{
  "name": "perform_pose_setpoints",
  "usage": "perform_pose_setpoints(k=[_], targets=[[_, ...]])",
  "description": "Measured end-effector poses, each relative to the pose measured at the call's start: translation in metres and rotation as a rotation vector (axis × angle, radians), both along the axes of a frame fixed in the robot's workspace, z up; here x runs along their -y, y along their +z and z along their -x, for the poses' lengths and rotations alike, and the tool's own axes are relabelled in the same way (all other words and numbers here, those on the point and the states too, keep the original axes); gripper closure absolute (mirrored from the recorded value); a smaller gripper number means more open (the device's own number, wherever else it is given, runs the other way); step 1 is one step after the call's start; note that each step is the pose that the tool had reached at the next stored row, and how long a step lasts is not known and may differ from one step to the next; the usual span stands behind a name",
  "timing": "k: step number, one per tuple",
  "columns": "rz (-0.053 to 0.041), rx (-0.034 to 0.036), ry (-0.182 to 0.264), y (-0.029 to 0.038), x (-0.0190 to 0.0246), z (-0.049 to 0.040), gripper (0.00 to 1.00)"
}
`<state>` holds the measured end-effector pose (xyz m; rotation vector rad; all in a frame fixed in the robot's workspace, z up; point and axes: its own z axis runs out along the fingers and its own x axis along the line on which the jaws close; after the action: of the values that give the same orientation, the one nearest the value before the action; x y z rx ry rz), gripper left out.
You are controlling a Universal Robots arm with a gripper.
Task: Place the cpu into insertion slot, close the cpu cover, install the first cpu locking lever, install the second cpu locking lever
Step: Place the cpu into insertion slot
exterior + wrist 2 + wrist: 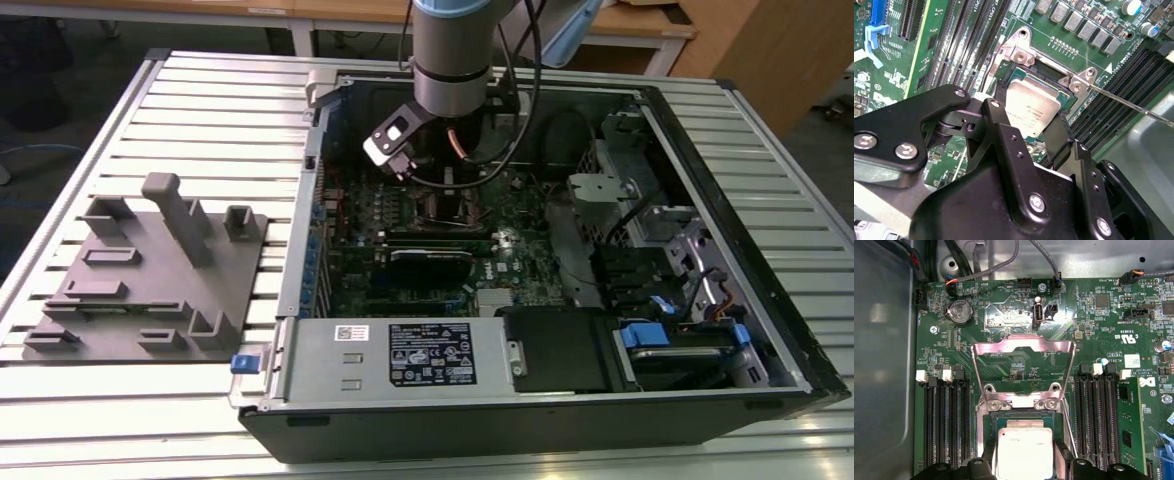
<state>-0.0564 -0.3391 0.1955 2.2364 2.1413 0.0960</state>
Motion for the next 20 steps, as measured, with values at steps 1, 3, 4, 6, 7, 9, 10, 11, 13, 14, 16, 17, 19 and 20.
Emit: perform_pose_setpoints(k=[1, 3, 4, 6, 7, 9, 10, 11, 13, 14, 16, 17, 19, 20], targets=[[0.0000, 0.0000, 0.000, 0.0000, 0.0000, 0.0000, 0.46], [0.0002, -0.0001, 0.008, 0.0000, 0.0000, 0.0000, 0.46], [0.0002, -0.0001, 0.013, 0.0000, 0.0000, 0.0000, 0.46], [0.0001, -0.0001, 0.023, -0.0002, 0.0000, -0.0001, 0.46], [0.0002, -0.0001, 0.028, -0.0002, 0.0000, -0.0001, 0.46], [0.0000, 0.0005, 0.031, -0.0007, 0.0000, -0.0001, 0.46], [0.0000, 0.0019, 0.031, -0.0014, 0.0000, -0.0001, 0.46], [0.0002, 0.0029, 0.031, -0.0022, 0.0001, -0.0001, 0.46], [0.0003, 0.0035, 0.031, -0.0026, 0.0001, -0.0001, 0.46], [0.0004, 0.0035, 0.031, -0.0026, 0.0001, 0.0000, 0.46], [0.0002, 0.0036, 0.031, -0.0027, 0.0000, 0.0000, 0.46], [0.0002, 0.0036, 0.031, -0.0027, 0.0000, 0.0000, 0.46], [0.0000, 0.0039, 0.031, -0.0033, 0.0000, -0.0001, 0.46], [0.0003, 0.0040, 0.031, -0.0039, 0.0000, 0.0000, 0.46]])
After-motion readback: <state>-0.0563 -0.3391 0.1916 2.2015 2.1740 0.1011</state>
